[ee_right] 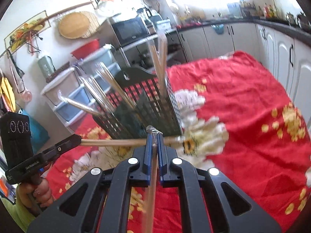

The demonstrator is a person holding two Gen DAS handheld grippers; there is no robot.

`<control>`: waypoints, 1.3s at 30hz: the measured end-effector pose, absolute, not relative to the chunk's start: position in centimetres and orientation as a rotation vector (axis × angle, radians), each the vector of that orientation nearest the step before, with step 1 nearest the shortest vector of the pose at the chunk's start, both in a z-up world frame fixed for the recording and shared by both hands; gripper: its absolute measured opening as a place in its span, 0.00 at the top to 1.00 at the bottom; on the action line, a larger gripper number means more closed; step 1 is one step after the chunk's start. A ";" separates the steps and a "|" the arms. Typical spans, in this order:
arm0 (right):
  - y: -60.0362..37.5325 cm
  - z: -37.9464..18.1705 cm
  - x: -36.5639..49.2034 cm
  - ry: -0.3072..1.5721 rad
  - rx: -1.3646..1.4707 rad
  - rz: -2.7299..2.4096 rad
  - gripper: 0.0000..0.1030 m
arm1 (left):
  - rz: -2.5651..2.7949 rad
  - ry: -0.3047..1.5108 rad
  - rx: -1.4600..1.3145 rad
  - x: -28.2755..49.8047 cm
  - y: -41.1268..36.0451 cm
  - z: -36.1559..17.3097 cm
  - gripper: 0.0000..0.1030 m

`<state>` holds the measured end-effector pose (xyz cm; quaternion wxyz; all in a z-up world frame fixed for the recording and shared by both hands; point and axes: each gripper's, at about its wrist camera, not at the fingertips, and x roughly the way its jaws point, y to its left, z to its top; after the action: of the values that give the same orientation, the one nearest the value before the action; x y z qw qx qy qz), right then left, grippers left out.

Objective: Organize utensils
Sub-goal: 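Lift both held chopsticks and carry them upright above the green caddy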

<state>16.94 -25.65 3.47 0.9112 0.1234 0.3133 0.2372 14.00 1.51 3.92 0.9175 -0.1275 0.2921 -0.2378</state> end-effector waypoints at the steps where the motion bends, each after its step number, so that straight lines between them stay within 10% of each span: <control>1: -25.7 4.0 16.9 0.632 0.252 0.492 0.95 | -0.489 0.585 -0.261 14.0 1.5 4.5 0.97; 39: -23.4 19.8 20.1 0.188 0.212 0.506 0.95 | -0.385 0.224 -0.177 13.8 4.2 18.5 0.97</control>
<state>20.13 -23.40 19.79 0.9582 0.1046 0.0928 0.2497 13.85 4.20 18.52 0.9714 -0.0877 0.1108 -0.1906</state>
